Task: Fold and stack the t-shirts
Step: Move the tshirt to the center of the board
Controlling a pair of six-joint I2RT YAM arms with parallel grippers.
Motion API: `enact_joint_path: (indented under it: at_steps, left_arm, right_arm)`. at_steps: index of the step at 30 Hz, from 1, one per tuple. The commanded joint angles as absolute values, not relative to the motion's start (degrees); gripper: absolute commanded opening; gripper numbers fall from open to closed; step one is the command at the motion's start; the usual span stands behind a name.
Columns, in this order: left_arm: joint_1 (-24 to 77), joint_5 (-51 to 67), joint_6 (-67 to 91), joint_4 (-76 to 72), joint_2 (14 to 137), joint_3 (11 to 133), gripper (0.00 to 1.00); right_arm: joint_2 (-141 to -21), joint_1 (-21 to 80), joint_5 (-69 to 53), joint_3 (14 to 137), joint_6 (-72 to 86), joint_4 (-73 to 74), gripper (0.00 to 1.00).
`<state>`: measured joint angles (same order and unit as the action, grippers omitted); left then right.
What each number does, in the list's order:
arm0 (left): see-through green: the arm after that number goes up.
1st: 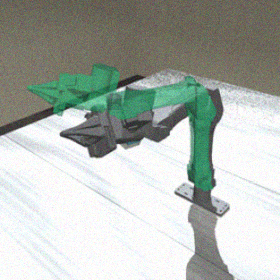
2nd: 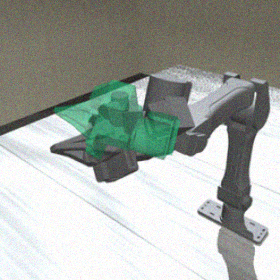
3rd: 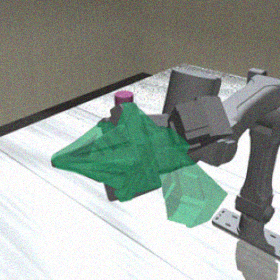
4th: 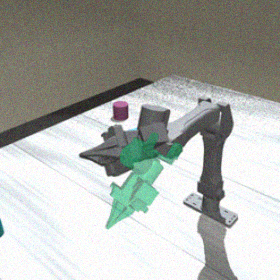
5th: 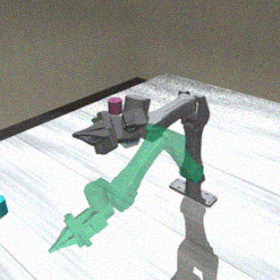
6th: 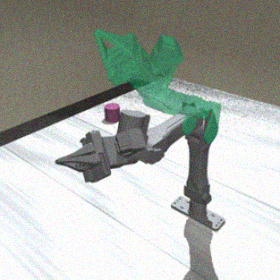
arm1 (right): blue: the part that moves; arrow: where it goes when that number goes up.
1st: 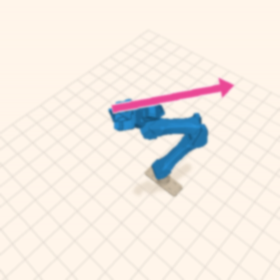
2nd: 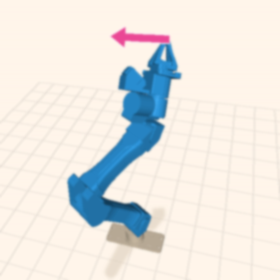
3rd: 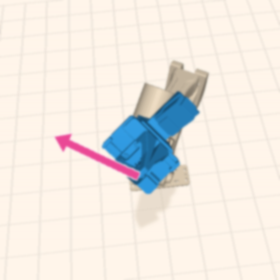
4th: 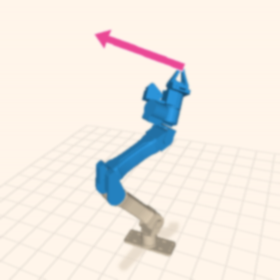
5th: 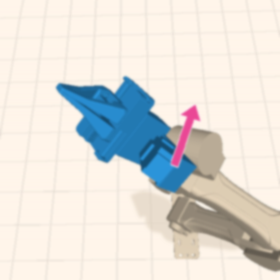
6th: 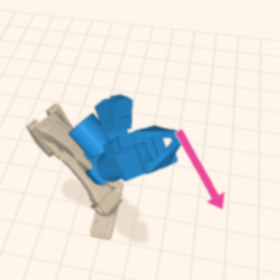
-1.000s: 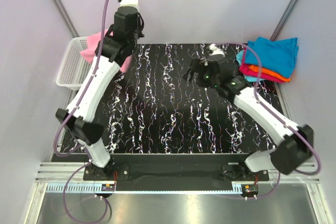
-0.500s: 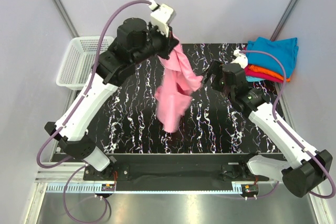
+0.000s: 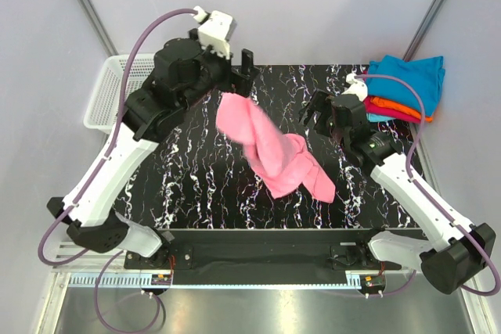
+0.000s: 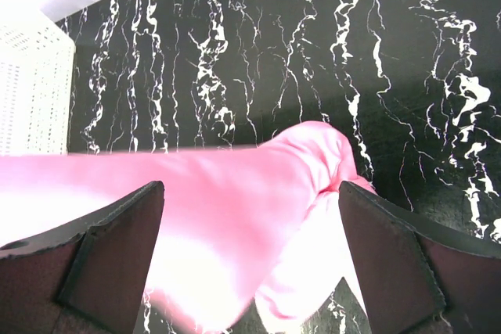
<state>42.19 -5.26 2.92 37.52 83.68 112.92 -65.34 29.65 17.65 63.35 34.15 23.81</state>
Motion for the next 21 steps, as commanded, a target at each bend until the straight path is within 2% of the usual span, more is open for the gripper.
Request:
enact_joint_path:
  at_steps: [1, 4, 5, 11, 15, 18, 19, 21]
  left_arm:
    - [41.92, -25.22, 6.84, 34.54, 79.28, 109.61, 0.99]
    - [41.84, -35.13, 10.98, 34.72, 76.82, 104.34, 0.99]
    - [41.84, -34.98, 11.6, 34.63, 75.95, 101.8, 0.99]
    - [41.84, -21.64, 17.58, 36.39, 75.59, 90.02, 0.99]
    - [41.84, -15.56, 26.0, 34.9, 74.01, 80.0, 0.99]
    - [41.92, -10.65, 30.22, 31.31, 71.38, 72.44, 0.99]
    - [41.92, -7.94, 31.37, 30.51, 70.67, 70.59, 0.99]
    - [42.27, -5.98, 34.53, 28.66, 68.91, 65.67, 0.99]
  right_arm:
    - [-65.3, 29.53, 16.26, 65.48, 32.78, 21.45, 1.0]
    - [-65.74, 29.53, 14.51, 65.3, 31.91, 21.45, 1.0]
    - [-66.0, 29.53, 13.54, 65.3, 31.56, 21.53, 1.0]
    - [-71.89, 29.44, 0.19, 65.92, 29.45, 26.01, 0.98]
    - [-70.42, 29.97, -2.73, 56.9, 31.11, 26.72, 0.94]
    - [-66.11, 29.97, -2.28, 51.88, 33.48, 26.02, 0.84]
    - [-65.31, 29.97, -2.46, 51.07, 34.62, 26.1, 0.75]
    - [-63.12, 30.06, -3.42, 48.36, 35.85, 26.1, 0.63]
